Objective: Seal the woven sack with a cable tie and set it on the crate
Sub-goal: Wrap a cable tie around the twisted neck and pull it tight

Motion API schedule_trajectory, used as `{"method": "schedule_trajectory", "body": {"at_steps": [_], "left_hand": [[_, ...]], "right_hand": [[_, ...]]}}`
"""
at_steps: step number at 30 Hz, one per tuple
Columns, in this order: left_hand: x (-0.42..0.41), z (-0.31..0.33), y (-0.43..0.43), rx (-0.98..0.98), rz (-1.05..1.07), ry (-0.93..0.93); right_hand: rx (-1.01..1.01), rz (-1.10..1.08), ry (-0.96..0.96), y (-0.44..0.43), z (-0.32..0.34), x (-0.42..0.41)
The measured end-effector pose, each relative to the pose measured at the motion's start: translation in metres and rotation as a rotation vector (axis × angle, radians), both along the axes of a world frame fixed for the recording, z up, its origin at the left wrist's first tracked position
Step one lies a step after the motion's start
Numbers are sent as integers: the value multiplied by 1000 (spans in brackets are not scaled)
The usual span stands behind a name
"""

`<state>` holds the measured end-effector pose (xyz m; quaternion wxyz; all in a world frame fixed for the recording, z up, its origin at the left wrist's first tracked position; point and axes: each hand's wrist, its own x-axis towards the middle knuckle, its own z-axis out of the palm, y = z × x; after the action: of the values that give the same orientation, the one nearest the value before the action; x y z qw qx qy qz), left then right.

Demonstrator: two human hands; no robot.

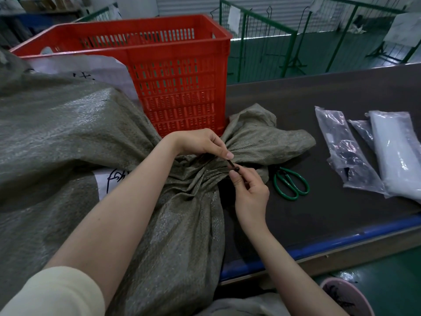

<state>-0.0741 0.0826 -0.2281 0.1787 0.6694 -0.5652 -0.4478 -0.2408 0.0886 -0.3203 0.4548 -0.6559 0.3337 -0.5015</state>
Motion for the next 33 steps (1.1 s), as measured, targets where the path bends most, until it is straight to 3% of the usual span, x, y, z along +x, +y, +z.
{"method": "schedule_trajectory", "body": {"at_steps": [27,30,33], "left_hand": [[-6,0,-4,53,-62,0],[-9,0,-4,88,-119,16],[-10,-1,-3,105,-178,97]], "right_hand": [[4,-4,85,2,6,5],[74,12,100,2,7,4],[294,89,42,-1,12,6]]}}
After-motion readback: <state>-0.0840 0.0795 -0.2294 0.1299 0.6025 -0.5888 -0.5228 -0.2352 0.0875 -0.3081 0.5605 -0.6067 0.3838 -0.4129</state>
